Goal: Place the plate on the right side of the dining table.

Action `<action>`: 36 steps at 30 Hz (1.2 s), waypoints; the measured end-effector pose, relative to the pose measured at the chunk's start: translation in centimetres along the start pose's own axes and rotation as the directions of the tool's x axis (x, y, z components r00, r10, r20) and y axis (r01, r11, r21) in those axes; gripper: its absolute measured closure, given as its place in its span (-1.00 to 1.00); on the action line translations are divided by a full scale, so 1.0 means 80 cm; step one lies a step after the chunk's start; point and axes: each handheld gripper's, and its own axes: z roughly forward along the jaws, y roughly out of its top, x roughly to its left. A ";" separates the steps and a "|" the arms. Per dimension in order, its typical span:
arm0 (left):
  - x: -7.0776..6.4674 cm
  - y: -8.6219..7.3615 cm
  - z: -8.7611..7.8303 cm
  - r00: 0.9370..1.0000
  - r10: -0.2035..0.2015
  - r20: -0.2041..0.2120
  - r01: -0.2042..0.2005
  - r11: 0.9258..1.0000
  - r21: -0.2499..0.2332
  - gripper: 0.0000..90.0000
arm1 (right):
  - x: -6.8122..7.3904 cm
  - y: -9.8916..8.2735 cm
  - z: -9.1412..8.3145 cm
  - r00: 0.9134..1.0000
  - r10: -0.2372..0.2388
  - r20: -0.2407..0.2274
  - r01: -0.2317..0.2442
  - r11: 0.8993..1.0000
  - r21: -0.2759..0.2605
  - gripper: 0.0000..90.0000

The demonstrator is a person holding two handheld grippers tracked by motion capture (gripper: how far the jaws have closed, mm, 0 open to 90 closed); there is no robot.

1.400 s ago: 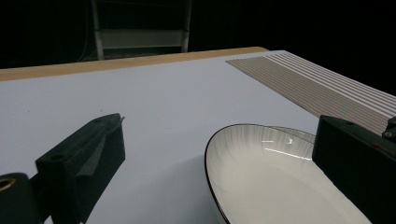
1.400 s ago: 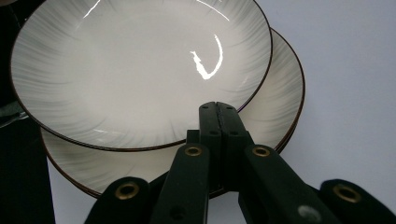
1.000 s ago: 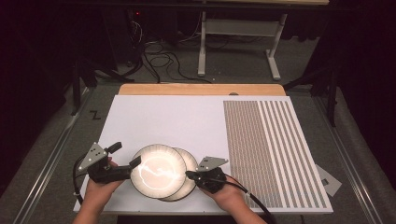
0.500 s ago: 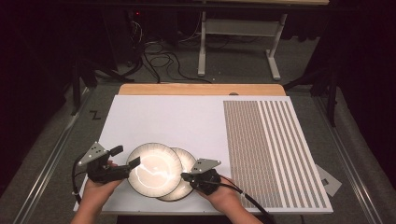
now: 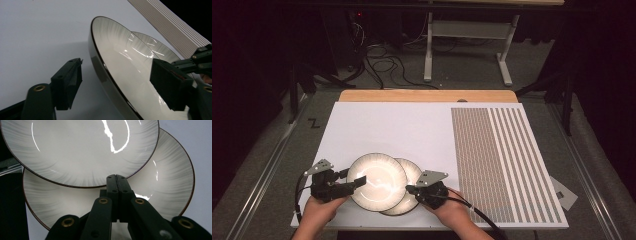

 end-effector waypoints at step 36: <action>-0.001 0.010 0.001 0.995 -0.098 -0.015 0.099 0.987 0.124 0.50 | 0.003 0.002 -0.001 1.000 -0.004 0.004 0.004 1.000 -0.007 1.00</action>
